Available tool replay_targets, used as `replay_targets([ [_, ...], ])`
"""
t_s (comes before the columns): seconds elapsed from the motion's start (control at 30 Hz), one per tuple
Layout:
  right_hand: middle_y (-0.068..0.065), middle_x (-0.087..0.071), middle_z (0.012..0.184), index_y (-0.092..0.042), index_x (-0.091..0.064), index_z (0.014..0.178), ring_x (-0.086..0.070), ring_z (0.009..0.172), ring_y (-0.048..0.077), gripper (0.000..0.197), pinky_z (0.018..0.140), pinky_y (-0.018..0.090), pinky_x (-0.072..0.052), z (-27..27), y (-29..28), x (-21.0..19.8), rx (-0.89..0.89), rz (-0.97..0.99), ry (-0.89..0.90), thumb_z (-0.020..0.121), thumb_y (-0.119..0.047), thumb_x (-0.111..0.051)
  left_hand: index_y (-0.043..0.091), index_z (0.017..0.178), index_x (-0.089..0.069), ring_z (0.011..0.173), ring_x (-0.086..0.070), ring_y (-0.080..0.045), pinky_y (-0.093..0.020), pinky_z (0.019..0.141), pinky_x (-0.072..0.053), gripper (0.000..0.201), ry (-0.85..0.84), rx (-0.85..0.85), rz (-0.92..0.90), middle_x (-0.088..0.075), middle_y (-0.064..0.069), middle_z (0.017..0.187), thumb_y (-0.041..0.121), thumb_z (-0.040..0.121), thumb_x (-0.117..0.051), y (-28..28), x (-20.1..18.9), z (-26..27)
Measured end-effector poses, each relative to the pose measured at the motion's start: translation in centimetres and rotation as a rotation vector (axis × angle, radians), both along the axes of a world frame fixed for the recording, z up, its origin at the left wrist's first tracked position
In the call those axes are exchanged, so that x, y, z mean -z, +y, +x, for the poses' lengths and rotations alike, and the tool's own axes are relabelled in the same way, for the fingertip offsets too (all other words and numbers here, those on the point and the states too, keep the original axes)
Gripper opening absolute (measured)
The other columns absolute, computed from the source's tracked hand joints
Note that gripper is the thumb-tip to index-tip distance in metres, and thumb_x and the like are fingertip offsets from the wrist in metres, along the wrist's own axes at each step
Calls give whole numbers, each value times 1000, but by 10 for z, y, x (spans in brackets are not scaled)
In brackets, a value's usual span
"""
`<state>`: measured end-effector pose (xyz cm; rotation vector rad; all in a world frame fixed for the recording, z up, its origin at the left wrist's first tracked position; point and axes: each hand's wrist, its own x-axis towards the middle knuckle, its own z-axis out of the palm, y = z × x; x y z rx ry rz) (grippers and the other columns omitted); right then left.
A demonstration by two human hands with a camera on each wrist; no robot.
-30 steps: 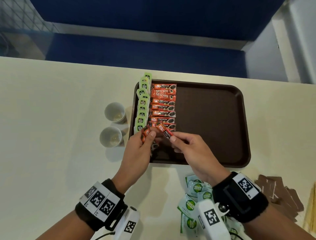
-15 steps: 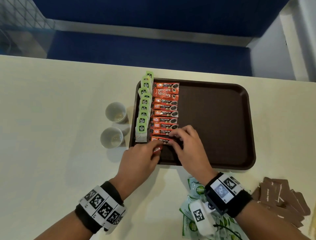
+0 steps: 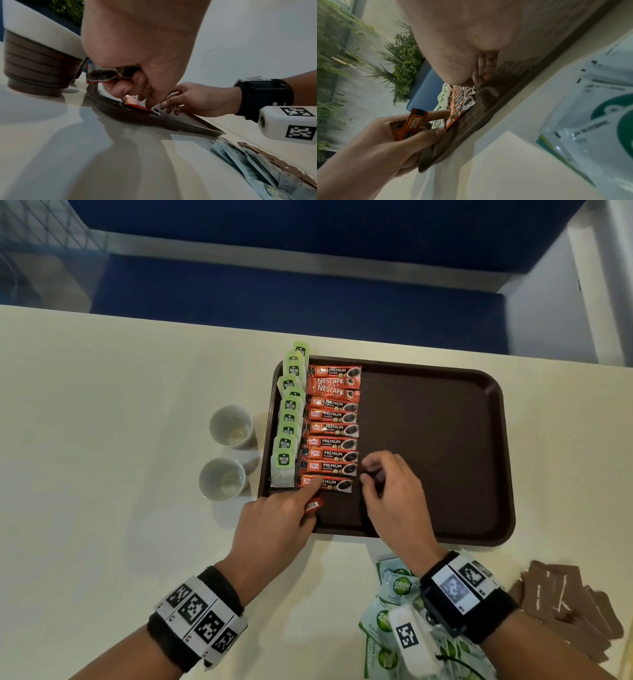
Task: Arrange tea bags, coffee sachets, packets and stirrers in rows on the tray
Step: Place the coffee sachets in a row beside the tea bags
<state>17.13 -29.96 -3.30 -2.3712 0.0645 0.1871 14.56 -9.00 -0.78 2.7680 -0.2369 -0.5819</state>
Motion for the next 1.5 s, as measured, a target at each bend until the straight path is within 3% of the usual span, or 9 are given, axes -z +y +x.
replay_targets([
  [0.1, -12, -60, 109, -25, -60, 117, -58, 98, 3, 21, 82, 19, -47, 3, 0, 2, 15, 34, 16, 102, -11, -65, 41, 168, -29, 108, -71, -19, -32, 81, -52, 61, 6, 8, 16, -74, 9, 128, 41, 111, -50, -1, 2, 3],
  [0.47, -12, -65, 109, -23, -61, 117, -62, 100, 4, 22, 86, 25, -55, 8, 7, 3, 11, 86, 0, 101, -8, -65, 40, 168, -30, 109, -72, -21, -33, 82, -53, 61, -13, 18, 13, -74, 7, 129, 41, 110, -51, -3, 4, 4],
  [0.8, -11, -62, 109, -25, -62, 116, -62, 95, 2, 23, 77, 15, -50, 8, 7, -5, 42, 93, -9, 100, -10, -69, 38, 163, -40, 92, -73, -18, -34, 72, -56, 61, -3, -84, -186, -77, 6, 118, 34, 106, -61, 0, 3, 5],
  [0.97, -7, -73, 108, -24, -70, 115, -68, 94, 12, 24, 78, 18, -54, 4, 16, -34, 40, 480, 205, 98, -6, -72, 29, 123, -41, 88, -67, -5, -19, 73, -53, 36, 265, -391, -830, -69, 6, 114, 2, 104, -56, -5, -15, 8],
  [1.07, -3, -78, 112, -25, -74, 124, -71, 98, 14, 25, 82, 26, -58, -1, 20, -43, 30, 749, 458, 103, -12, -69, 19, 116, -44, 78, -62, 2, -17, 70, -52, 15, 361, -404, -946, -63, 2, 100, 7, 111, -53, -6, -23, 10],
  [1.17, 0, -76, 101, -14, -75, 117, -66, 87, 13, 16, 79, 28, -54, -2, 18, -40, 148, 864, 430, 102, -18, -71, 12, 121, -48, 61, -59, -12, -19, 57, -48, 13, 451, -482, -1083, -71, -3, 81, 17, 112, -55, -3, -30, 15],
  [1.27, 8, -75, 98, -7, -72, 117, -64, 86, 17, 23, 78, 32, -52, 5, 9, -35, 305, 958, 415, 100, -22, -72, 8, 119, -52, 50, -56, -20, -26, 52, -46, 17, 447, -525, -1061, -82, -11, 92, 20, 110, -59, 2, -33, 20],
  [1.4, 12, -74, 97, -5, -72, 121, -65, 84, 15, 31, 77, 28, -54, 11, 4, -34, 384, 1029, 454, 95, -20, -76, 4, 103, -65, 48, -49, -22, -28, 50, -43, 22, 418, -485, -930, -82, -8, 83, 25, 107, -66, 7, -30, 19],
  [1.5, 15, -75, 101, -5, -71, 125, -66, 90, 18, 37, 77, 27, -57, 10, 5, -34, 394, 1044, 471, 93, -23, -78, 7, 95, -68, 49, -50, -12, -23, 49, -40, 22, 463, -468, -886, -81, -8, 79, 26, 105, -69, 7, -27, 20],
])
